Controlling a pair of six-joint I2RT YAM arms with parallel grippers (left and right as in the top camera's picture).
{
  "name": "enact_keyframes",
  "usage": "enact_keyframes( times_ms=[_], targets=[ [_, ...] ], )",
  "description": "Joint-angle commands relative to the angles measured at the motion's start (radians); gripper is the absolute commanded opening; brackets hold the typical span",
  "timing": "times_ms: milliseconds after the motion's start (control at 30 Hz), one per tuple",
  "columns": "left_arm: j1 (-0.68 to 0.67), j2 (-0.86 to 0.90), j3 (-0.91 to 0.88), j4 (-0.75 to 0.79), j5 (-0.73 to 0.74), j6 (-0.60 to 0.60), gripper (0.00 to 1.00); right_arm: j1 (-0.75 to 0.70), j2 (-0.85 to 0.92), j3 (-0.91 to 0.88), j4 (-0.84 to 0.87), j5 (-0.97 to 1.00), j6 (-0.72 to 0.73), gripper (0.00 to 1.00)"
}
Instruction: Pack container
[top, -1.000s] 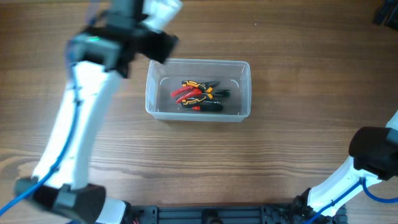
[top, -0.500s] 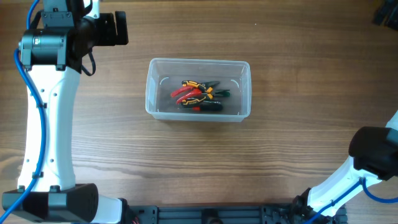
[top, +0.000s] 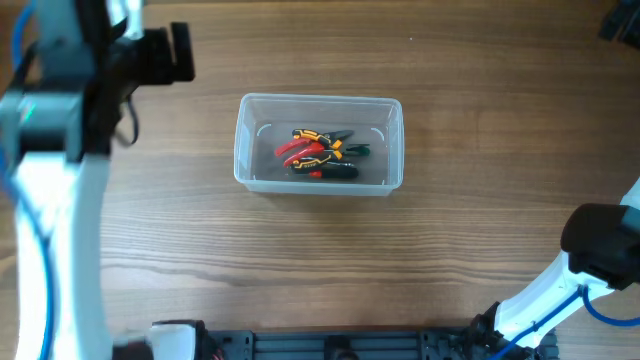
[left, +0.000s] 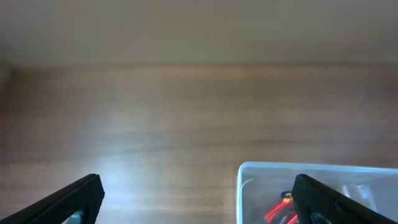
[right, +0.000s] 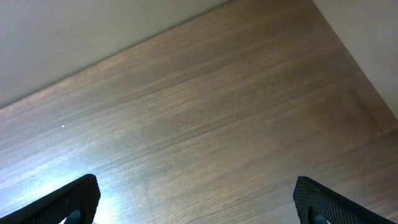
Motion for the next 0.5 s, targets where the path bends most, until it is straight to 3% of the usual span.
enact_keyframes(
  times_ms=[0, 133, 200, 333, 467],
  targets=[
    [0.005, -0.262, 0.009, 0.002, -0.003, -0.011, 1.0, 0.006, -0.003, 0.0, 0.004, -0.002, 0.009, 1.0],
    [0.005, -0.476, -0.041, 0.002, 0.002, -0.008, 1.0, 0.006, -0.003, 0.0, 0.004, -0.002, 0.009, 1.0],
    [-0.005, -0.484, -0.087, 0.002, 0.002, 0.032, 1.0, 0.006, -0.003, 0.0, 0.004, -0.002, 0.009, 1.0],
    [-0.036, -0.52, -0.267, 0.035, 0.003, 0.038, 1.0, 0.006, -0.003, 0.0, 0.004, -0.002, 0.009, 1.0],
    [-0.051, -0.671, -0.522, 0.183, 0.011, 0.035, 1.0, 0.006, -0.003, 0.0, 0.004, -0.002, 0.009, 1.0]
  ],
)
